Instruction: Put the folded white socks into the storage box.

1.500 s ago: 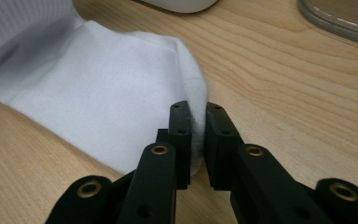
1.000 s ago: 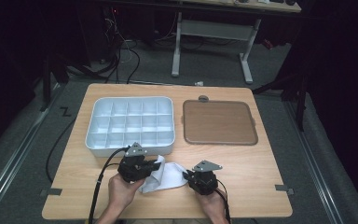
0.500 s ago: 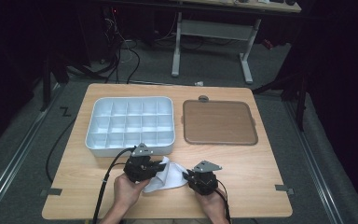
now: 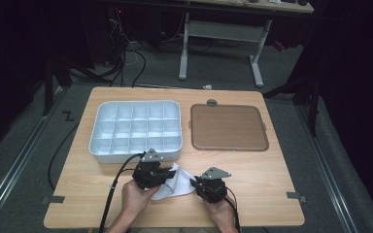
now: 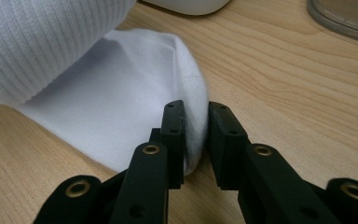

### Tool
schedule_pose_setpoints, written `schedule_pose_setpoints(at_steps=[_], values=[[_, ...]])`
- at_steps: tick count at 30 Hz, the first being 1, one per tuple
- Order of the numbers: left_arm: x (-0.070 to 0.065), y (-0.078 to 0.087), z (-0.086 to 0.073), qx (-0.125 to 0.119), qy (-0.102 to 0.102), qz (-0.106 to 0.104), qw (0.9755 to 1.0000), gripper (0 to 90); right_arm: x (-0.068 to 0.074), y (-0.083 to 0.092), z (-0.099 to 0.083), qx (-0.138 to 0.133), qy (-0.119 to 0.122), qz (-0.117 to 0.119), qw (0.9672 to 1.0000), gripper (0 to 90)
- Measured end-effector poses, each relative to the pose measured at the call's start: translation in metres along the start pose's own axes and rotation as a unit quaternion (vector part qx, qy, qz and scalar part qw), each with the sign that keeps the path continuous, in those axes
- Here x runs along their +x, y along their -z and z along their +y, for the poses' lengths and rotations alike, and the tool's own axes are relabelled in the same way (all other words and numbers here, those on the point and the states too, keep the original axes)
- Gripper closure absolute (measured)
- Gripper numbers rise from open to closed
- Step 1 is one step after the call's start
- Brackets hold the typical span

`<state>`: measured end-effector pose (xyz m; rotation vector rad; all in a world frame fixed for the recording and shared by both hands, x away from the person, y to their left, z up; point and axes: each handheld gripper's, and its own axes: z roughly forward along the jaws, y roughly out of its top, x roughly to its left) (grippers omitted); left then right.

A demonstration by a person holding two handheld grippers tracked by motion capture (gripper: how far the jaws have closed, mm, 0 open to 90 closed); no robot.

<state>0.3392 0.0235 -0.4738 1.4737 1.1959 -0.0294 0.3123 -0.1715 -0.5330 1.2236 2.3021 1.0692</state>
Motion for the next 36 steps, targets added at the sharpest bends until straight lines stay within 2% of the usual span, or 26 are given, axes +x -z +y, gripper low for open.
schedule_pose_setpoints(at_steps=[23,30,36], values=[[-0.001,-0.019,-0.012,0.018,-0.003,0.008,0.9998,80.7,0.000,0.000,0.000,0.000,0.000,0.001,1.0000,76.2],[0.001,-0.024,-0.015,0.024,-0.013,0.013,0.9995,80.2,0.000,0.000,0.000,0.000,0.000,0.001,1.0000,75.9],[0.002,-0.029,-0.018,0.026,-0.014,0.016,0.9994,79.8,0.000,0.000,0.000,0.000,0.000,0.001,1.0000,75.6]])
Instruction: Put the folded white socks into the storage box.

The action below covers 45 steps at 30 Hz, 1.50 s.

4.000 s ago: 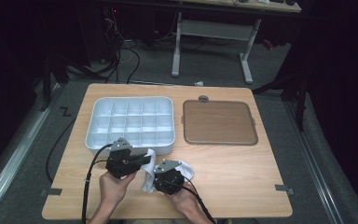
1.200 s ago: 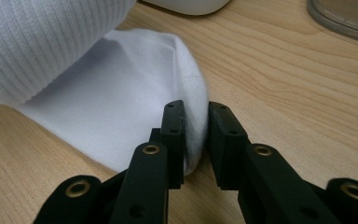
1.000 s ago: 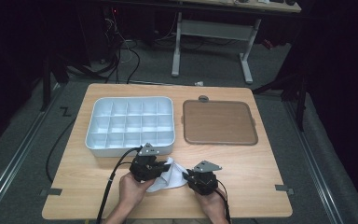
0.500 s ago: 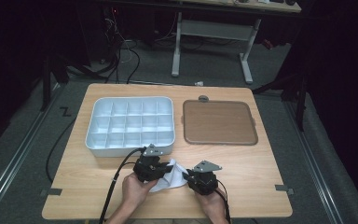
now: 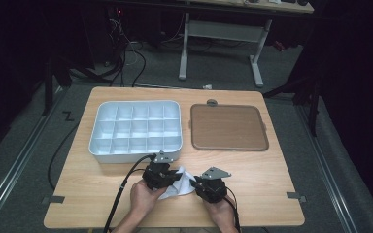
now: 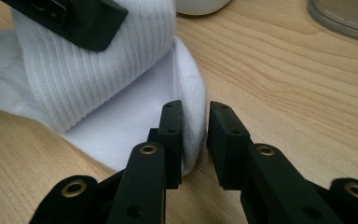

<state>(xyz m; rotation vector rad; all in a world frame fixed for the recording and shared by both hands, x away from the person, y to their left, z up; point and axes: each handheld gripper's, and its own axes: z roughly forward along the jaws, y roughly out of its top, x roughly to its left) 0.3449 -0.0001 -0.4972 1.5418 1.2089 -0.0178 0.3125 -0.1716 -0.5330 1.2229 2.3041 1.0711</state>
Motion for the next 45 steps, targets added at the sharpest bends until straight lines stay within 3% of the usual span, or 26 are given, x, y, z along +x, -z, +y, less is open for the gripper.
schedule_pose_setpoints(at_steps=[6,13,22,31,33,35,45], values=[[0.000,-0.002,-0.002,0.000,0.000,0.001,1.0000,79.6,0.000,0.000,0.000,0.000,0.000,0.000,1.0000,75.4],[0.005,-0.005,-0.004,-0.003,0.019,0.003,0.9998,79.2,0.000,0.000,0.000,0.000,0.000,0.000,1.0000,75.2],[0.005,-0.008,-0.008,0.001,0.015,0.003,0.9999,76.9,0.000,0.000,0.000,0.000,0.000,0.001,1.0000,75.0],[0.007,-0.007,-0.009,-0.002,0.025,0.001,0.9997,65.3,0.000,0.000,0.000,0.000,0.000,0.001,1.0000,74.9],[0.008,-0.006,-0.009,0.000,0.026,-0.002,0.9997,56.2,0.000,0.000,0.000,0.001,0.000,0.003,1.0000,73.4],[0.007,-0.005,-0.009,-0.001,0.023,-0.002,0.9997,52.6,-0.001,0.000,0.000,0.000,0.001,0.005,1.0000,72.3],[0.003,0.020,-0.003,-0.032,0.025,-0.034,0.9986,44.9,0.000,0.000,0.004,0.006,-0.016,0.019,0.9997,62.2]])
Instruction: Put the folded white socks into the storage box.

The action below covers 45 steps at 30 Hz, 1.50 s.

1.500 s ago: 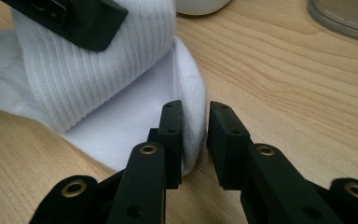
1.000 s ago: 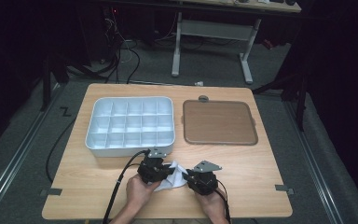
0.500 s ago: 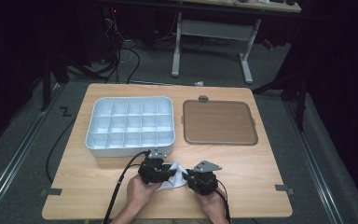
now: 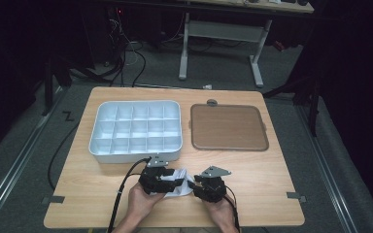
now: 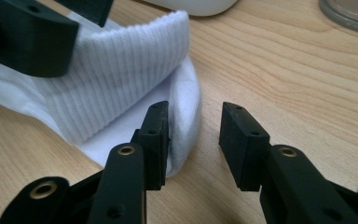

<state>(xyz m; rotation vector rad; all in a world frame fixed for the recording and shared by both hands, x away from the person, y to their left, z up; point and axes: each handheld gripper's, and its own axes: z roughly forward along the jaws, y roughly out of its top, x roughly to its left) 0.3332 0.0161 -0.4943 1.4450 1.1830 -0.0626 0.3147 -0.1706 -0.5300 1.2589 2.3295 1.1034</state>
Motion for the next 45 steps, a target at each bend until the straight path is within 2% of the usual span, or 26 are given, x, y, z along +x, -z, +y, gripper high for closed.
schedule_pose_setpoints(at_steps=[1,2,3,6,10,11,15,16,17,19,21,23,30,33,36,37,38,39,40,43,45], values=[[0.000,0.000,0.000,0.000,0.000,0.000,1.0000,44.6,0.000,0.000,0.000,0.000,0.000,0.000,1.0000,62.2],[0.004,0.008,0.000,-0.008,0.003,-0.001,1.0000,44.5,0.000,0.003,0.001,-0.009,-0.005,0.006,0.9999,59.9],[0.004,0.008,0.000,-0.008,0.003,-0.001,1.0000,44.2,0.000,0.003,0.001,-0.009,-0.005,0.006,0.9999,59.9],[0.010,0.024,0.002,-0.024,0.011,0.000,0.9996,44.0,-0.002,0.014,0.003,-0.026,-0.009,0.009,0.9996,58.8],[0.016,0.044,0.003,-0.040,0.016,0.004,0.9991,43.8,-0.001,0.022,0.007,-0.031,-0.003,0.008,0.9995,59.4],[0.016,0.044,0.003,-0.040,0.016,0.004,0.9991,43.8,-0.001,0.022,0.007,-0.031,-0.003,0.008,0.9995,59.4],[0.026,0.053,0.001,-0.056,0.026,0.021,0.9979,44.0,0.003,0.031,0.009,-0.048,0.003,0.007,0.9988,63.1],[0.033,0.057,-0.003,-0.065,0.018,0.035,0.9971,44.6,0.006,0.036,0.010,-0.057,0.008,0.005,0.9983,64.7],[0.033,0.057,-0.003,-0.065,0.018,0.035,0.9971,44.7,0.007,0.037,0.011,-0.060,0.010,0.005,0.9982,65.2],[0.044,0.061,-0.007,-0.072,0.036,0.051,0.9955,44.6,0.011,0.041,0.014,-0.062,0.018,0.005,0.9979,66.0],[0.047,0.063,-0.009,-0.073,0.039,0.054,0.9951,44.7,0.013,0.041,0.015,-0.062,0.022,0.005,0.9978,66.1],[0.050,0.066,-0.011,-0.075,0.045,0.056,0.9946,44.6,0.022,0.041,0.019,-0.056,0.040,0.010,0.9976,66.3],[0.053,0.066,-0.015,-0.073,0.061,0.052,0.9941,44.5,0.038,0.029,0.023,-0.043,0.055,0.025,0.9973,65.7],[0.053,0.063,-0.015,-0.071,0.061,0.053,0.9942,44.5,0.042,0.023,0.023,-0.036,0.057,0.027,0.9974,65.7],[0.054,0.061,-0.016,-0.070,0.057,0.056,0.9944,44.6,0.042,0.015,0.021,-0.024,0.057,0.026,0.9977,69.1],[0.054,0.057,-0.019,-0.067,0.045,0.066,0.9945,44.6,0.040,0.012,0.019,-0.016,0.056,0.028,0.9979,73.0],[0.054,0.057,-0.019,-0.067,0.045,0.066,0.9945,44.6,0.039,0.011,0.018,-0.013,0.054,0.029,0.9980,75.1],[0.054,0.055,-0.020,-0.065,0.041,0.071,0.9945,44.6,0.039,0.011,0.018,-0.013,0.054,0.029,0.9980,75.1],[0.054,0.052,-0.022,-0.064,0.039,0.075,0.9943,44.6,0.037,0.011,0.014,-0.013,0.056,0.021,0.9981,80.6],[0.055,0.050,-0.024,-0.064,0.040,0.080,0.9940,44.6,0.035,0.014,0.011,-0.020,0.055,0.013,0.9982,83.5],[0.055,0.047,-0.026,-0.061,0.031,0.089,0.9937,44.6,0.034,0.015,0.010,-0.024,0.053,0.010,0.9983,83.9]])
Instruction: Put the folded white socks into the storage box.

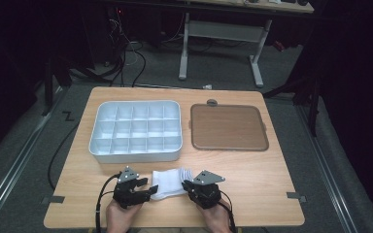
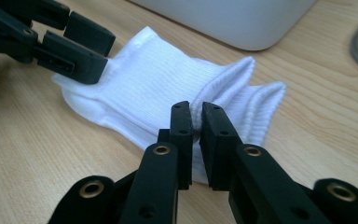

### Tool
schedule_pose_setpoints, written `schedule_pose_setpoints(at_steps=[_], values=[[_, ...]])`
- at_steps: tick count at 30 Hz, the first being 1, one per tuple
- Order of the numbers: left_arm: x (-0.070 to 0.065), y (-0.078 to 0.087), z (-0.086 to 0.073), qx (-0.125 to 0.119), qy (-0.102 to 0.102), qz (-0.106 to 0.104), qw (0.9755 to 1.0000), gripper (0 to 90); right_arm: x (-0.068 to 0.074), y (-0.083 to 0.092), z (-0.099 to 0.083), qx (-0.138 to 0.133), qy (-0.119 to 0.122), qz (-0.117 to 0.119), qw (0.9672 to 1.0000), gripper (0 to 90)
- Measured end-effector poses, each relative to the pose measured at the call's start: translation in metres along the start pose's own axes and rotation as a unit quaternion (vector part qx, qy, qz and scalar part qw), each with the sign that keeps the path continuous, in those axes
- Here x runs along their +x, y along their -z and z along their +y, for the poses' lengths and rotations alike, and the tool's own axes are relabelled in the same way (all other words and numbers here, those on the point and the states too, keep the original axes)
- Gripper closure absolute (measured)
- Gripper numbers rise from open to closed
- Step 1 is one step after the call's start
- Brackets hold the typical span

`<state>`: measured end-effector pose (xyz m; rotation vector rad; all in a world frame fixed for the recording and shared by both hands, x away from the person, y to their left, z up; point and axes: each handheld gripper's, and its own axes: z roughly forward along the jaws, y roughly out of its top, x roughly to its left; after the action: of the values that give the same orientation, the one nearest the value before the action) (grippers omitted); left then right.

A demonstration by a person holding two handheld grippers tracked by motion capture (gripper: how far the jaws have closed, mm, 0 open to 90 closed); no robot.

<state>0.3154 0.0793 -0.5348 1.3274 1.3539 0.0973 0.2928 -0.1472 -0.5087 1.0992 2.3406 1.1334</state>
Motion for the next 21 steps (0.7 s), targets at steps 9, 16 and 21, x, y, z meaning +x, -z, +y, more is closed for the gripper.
schedule_pose_setpoints(at_steps=[9,16,21], values=[[-0.010,-0.005,-0.012,-0.003,-0.072,0.025,0.9971,45.9,-0.006,-0.001,-0.010,0.013,-0.001,-0.036,0.9993,84.5],[-0.010,-0.005,-0.016,-0.016,-0.077,0.024,0.9967,46.6,-0.008,-0.005,-0.017,0.025,0.005,-0.058,0.9980,84.8],[-0.007,-0.005,-0.016,-0.021,-0.081,0.016,0.9964,47.0,-0.010,-0.008,-0.016,0.030,0.002,-0.058,0.9979,83.6]])
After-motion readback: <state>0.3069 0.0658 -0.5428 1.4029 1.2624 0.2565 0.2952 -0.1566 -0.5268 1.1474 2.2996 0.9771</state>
